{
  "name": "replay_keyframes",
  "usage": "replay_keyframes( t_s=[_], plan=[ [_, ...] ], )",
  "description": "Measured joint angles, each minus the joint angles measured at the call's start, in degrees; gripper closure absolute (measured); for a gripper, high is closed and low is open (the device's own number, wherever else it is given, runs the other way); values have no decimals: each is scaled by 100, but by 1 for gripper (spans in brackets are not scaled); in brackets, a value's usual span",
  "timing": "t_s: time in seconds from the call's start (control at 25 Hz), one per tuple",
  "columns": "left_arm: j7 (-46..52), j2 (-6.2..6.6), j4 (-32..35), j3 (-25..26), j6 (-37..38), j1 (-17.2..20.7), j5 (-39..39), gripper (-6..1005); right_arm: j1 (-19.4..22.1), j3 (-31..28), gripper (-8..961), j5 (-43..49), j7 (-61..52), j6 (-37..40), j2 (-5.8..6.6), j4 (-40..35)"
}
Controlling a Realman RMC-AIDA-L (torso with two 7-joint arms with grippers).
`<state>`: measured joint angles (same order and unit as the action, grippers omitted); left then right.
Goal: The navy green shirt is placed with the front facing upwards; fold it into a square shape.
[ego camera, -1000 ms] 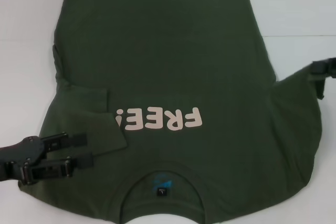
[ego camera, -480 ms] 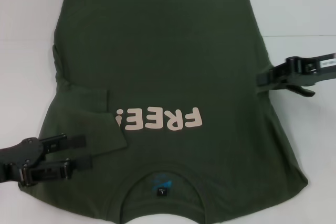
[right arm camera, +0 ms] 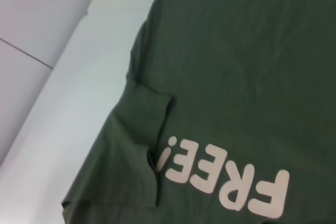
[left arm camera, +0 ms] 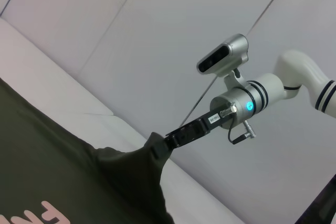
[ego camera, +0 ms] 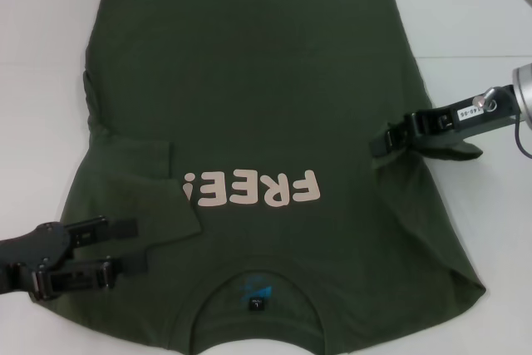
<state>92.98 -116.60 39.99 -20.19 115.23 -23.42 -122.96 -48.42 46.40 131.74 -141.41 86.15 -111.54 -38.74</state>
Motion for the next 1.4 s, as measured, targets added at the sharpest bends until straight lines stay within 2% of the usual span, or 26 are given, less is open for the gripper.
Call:
replay_keyframes(
  t_s=[0.4,0.6,1.0,1.24,1.36,1.4],
  plan=[
    [-17,-32,0,-4,-9,0,-9,111,-10,43,930,142,0,-101,-50,9],
    [-18,-44,0,-2,-14,-19,-9,110,0,271,931,142,0,-278,-72,14],
    [-18,-57,-8,-10,-18,-30,-9,110,-33,238,822,5,0,-467,-123,115],
    [-17,-55,-9,-12,-22,-10,14,110,-23,238,600,1,-29,-477,-124,154],
    [-17,-55,-9,-12,-25,-6,24,111,-10,236,350,0,-55,-475,-123,157],
    [-17,-55,-9,-12,-26,-7,24,111,-10,229,324,0,-56,-469,-122,157]
  ],
)
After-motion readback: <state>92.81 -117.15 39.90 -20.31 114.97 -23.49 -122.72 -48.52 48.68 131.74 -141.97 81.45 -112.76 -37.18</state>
